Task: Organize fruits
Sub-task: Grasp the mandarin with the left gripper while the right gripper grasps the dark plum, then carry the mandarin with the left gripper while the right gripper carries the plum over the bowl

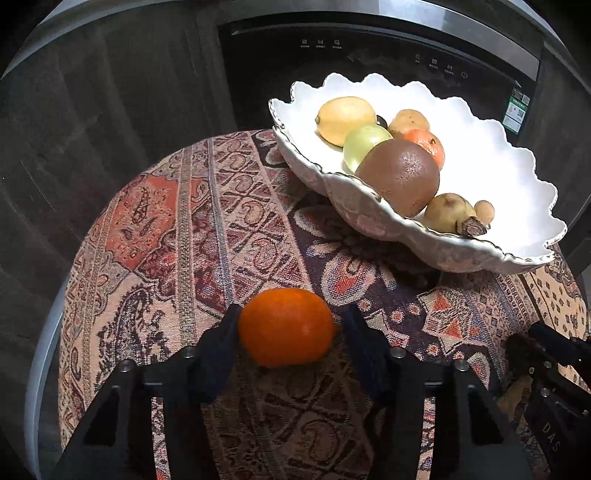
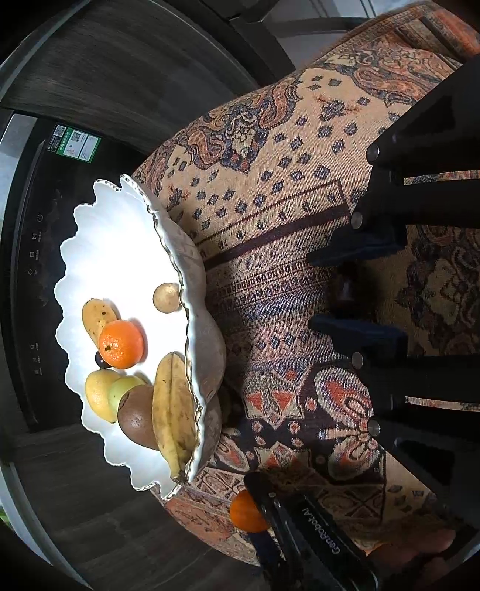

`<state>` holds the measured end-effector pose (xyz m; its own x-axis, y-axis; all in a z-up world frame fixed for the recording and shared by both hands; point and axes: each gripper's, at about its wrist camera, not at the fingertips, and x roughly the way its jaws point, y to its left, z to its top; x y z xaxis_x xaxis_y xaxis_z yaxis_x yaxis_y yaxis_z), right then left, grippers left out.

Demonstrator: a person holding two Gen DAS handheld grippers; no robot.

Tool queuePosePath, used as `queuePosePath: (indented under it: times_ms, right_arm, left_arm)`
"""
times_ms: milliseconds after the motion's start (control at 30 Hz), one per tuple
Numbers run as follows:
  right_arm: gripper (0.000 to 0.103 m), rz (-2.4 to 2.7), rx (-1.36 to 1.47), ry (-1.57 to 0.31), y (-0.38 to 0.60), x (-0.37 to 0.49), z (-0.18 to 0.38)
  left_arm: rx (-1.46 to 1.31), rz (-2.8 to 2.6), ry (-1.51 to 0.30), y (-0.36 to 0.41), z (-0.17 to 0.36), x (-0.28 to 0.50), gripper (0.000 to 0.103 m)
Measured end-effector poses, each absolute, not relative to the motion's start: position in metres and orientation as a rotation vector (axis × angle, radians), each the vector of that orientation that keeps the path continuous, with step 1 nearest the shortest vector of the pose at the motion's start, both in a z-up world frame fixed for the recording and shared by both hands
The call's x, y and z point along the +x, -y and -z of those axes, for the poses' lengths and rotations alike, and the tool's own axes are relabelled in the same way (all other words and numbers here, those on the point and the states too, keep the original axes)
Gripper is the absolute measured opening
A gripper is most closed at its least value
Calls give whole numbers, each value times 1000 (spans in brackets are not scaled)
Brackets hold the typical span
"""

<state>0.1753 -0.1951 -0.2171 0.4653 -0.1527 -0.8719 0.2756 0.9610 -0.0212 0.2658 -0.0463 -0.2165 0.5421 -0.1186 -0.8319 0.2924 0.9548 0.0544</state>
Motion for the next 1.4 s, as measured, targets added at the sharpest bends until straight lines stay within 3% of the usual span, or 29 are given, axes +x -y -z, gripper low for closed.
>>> queuePosePath:
  times_ms: [67, 567, 1400]
  right_arm:
    - [29, 266, 130, -1056, 195, 175, 217]
    - [28, 260, 141, -1036, 196, 170, 207]
    - [28, 227, 147, -915, 211, 141, 145]
  left_arm:
    - [197, 246, -962, 46, 215, 265, 46]
    - [183, 257, -955, 47, 202, 258, 45]
    - [202, 269, -878, 61, 125, 218, 45]
